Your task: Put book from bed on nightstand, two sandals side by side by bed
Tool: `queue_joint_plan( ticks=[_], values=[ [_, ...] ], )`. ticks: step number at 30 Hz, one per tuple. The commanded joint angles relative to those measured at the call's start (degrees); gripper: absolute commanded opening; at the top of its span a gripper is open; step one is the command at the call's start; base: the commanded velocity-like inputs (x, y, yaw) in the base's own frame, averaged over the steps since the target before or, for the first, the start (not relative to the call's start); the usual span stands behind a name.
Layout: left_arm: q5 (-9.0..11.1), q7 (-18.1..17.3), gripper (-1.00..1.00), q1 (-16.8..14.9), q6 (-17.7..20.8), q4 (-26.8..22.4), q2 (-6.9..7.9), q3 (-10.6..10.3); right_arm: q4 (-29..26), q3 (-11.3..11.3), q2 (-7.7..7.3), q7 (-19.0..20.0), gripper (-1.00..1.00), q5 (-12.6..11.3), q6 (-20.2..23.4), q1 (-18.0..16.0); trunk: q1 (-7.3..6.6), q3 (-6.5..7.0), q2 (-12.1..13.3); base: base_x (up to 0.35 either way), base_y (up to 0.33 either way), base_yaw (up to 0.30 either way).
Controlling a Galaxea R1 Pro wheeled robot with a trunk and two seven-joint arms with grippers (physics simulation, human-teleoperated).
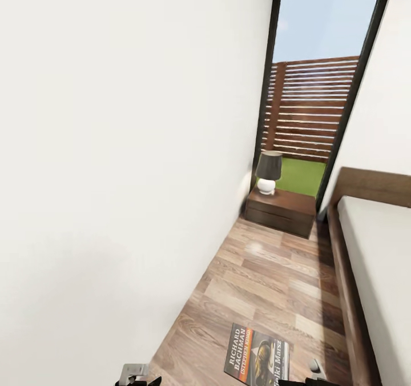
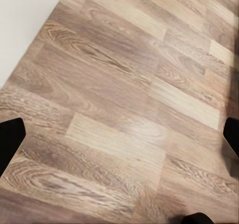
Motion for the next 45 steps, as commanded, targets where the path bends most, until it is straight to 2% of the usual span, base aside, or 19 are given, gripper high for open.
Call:
queue_joint_plan(
  ticks=[1,19,30,45],
  values=[
    [0.53,-0.20,1.00,-0.03,-0.20,0.04,0.02,-0.49,-0.02,0.29,-0.03,0.14,-1.00,-0.68,0.64,-0.06,0.01,-0.07,-0.05,0.000,0.000,-0.280],
    [0.53,-0.20,1.00,-0.03,-0.20,0.04,0.01,-0.49,-0.02,0.29,-0.03,0.08,-1.00,-0.68,0.64,-0.06,0.01,-0.07,-0.05,0.003,0.000,-0.280],
    [0.53,-0.20,1.00,-0.03,-0.20,0.04,-0.03,-0.49,-0.02,0.29,0.04,0.07,-1.00,-0.68,0.64,-0.06,0.01,-0.07,-0.05,0.220,0.000,-0.280],
    [0.52,-0.20,1.00,-0.03,-0.20,0.04,0.01,-0.50,-0.02,0.29,0.03,0.05,-1.00,-0.68,0.64,-0.06,0.01,-0.07,-0.05,0.032,0.000,-0.278]
  ],
)
